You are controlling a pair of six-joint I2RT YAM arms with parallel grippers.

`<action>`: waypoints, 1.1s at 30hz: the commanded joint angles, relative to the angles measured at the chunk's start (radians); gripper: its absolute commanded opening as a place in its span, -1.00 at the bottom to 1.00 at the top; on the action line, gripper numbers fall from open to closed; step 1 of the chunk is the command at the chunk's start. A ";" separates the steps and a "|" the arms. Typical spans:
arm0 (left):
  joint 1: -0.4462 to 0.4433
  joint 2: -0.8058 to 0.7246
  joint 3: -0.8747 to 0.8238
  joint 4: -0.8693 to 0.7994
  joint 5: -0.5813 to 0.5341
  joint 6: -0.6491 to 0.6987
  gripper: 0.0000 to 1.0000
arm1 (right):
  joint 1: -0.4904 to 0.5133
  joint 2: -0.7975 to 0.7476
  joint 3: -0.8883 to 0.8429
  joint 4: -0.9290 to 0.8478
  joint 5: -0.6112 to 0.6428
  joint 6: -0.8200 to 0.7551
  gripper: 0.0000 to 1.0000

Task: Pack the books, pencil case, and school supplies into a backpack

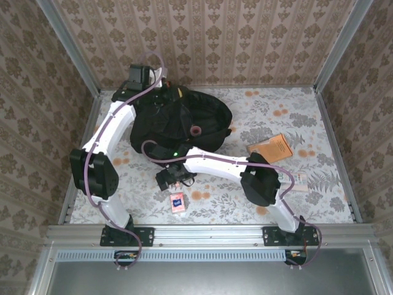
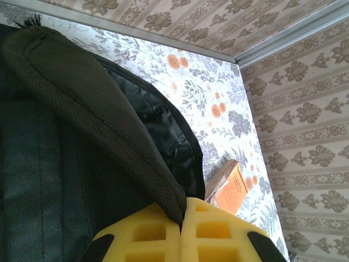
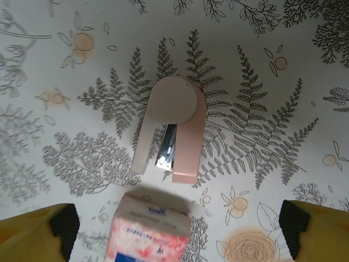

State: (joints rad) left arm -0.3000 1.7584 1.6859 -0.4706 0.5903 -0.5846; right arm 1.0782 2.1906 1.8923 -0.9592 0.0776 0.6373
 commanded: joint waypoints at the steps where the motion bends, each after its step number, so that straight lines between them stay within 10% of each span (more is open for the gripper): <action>1: 0.020 -0.033 -0.009 0.061 0.035 -0.032 -1.00 | 0.004 0.067 0.079 -0.102 0.048 0.032 0.94; 33: 0.035 -0.014 -0.015 0.091 0.092 -0.069 -1.00 | -0.004 0.166 0.157 -0.094 0.078 -0.011 -0.11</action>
State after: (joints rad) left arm -0.2733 1.7584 1.6680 -0.4278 0.6559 -0.6407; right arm 1.0779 2.4176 2.0827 -1.0431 0.1223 0.6292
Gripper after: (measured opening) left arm 0.047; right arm 0.448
